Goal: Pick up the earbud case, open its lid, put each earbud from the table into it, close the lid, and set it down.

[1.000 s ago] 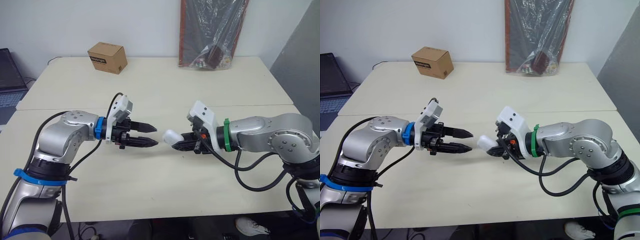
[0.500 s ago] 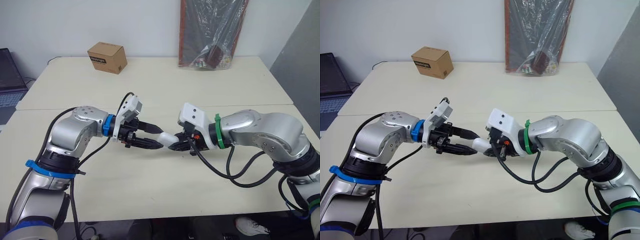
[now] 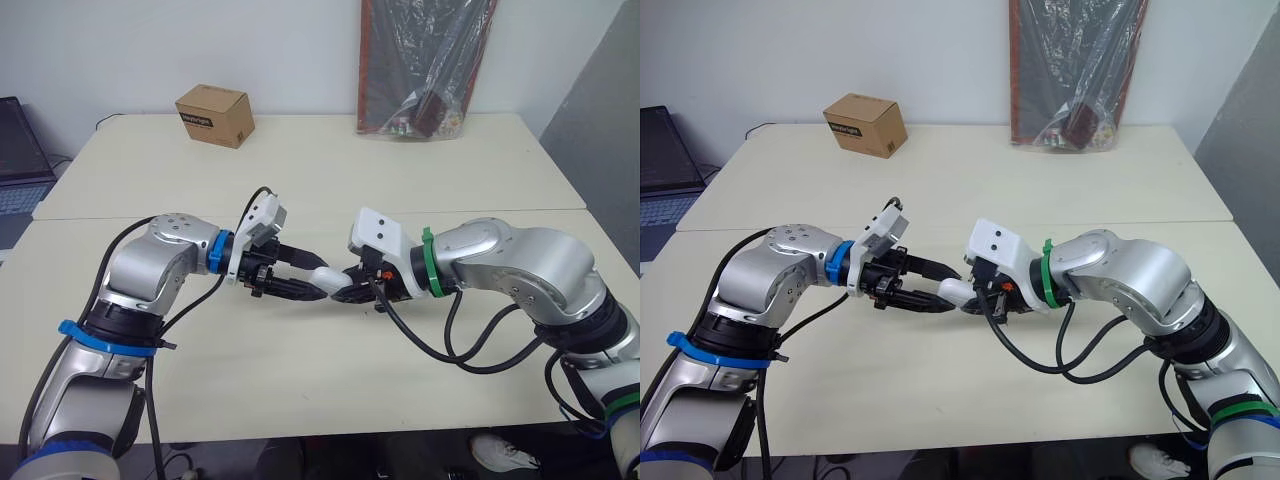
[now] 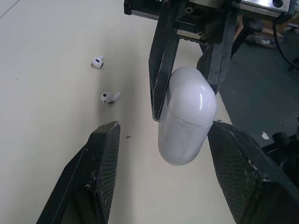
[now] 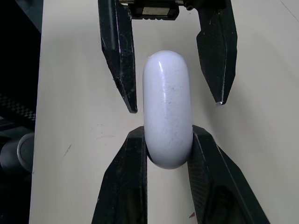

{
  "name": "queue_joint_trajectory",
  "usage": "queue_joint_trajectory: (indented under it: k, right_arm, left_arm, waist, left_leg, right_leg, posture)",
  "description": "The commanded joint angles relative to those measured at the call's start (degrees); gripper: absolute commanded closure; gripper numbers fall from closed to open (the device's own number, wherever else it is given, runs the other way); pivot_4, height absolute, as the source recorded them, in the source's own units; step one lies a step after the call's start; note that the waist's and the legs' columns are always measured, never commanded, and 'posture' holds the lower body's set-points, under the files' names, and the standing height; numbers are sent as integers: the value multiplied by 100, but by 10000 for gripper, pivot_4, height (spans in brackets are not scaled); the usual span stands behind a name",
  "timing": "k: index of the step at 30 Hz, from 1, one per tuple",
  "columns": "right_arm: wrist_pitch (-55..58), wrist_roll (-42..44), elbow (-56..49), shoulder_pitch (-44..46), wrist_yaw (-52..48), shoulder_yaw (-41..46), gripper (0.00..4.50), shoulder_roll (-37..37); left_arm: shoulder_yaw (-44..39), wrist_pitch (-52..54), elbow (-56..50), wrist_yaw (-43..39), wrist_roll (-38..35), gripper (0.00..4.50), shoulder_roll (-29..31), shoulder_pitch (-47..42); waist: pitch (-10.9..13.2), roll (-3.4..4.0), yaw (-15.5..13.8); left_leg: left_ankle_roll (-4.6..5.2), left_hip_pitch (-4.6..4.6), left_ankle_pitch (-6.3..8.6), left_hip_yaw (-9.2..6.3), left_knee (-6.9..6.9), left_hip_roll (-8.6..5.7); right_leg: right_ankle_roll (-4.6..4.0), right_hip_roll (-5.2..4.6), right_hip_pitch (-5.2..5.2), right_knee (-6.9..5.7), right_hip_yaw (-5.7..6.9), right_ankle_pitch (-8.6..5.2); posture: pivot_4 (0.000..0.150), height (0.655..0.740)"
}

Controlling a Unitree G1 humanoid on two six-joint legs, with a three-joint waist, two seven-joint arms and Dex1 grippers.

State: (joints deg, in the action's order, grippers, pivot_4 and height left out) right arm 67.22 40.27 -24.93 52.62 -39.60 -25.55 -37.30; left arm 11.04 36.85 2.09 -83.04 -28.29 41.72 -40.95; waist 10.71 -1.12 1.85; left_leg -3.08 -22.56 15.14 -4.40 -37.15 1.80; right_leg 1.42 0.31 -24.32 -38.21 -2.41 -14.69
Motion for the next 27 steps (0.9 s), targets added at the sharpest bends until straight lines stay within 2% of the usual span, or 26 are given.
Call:
queue_joint_trajectory:
  k: [1,6,13,27]
  right_arm:
    - [10,-100,-64,139,-69,222,37456,67]
    - [52,-216,18,171,-93,273,37456,154]
    - [101,-292,40,175,-130,312,37456,194]
    - [60,-422,59,147,-255,324,37456,232]
  left_arm:
    - [-6,-56,-105,-57,4,15165,-8,-63]
    - [-6,-20,-136,-121,4,15165,-12,-48]
    - [-21,5,-126,-143,7,36089,-8,-46]
    - [-58,-259,-155,-42,170,36490,-72,24]
  waist:
    - [0,0,0]
    - [0,0,1]
    - [0,1,3]
    - [1,1,5]
  left_leg:
    - [0,1,0,0,0,0]
    - [0,2,0,-1,-4,0]
    - [0,9,0,-3,-34,-2]
    - [1,6,0,-5,-75,-2]
  right_leg:
    - [0,0,0,-1,0,0]
    - [0,0,0,-11,0,0]
    - [-5,0,-4,-62,0,-6]
    - [6,5,0,-77,-3,-14]
  posture:
    - [1500,7400]
    - [1500,7400]
    - [1500,7400]
    - [1500,7400]
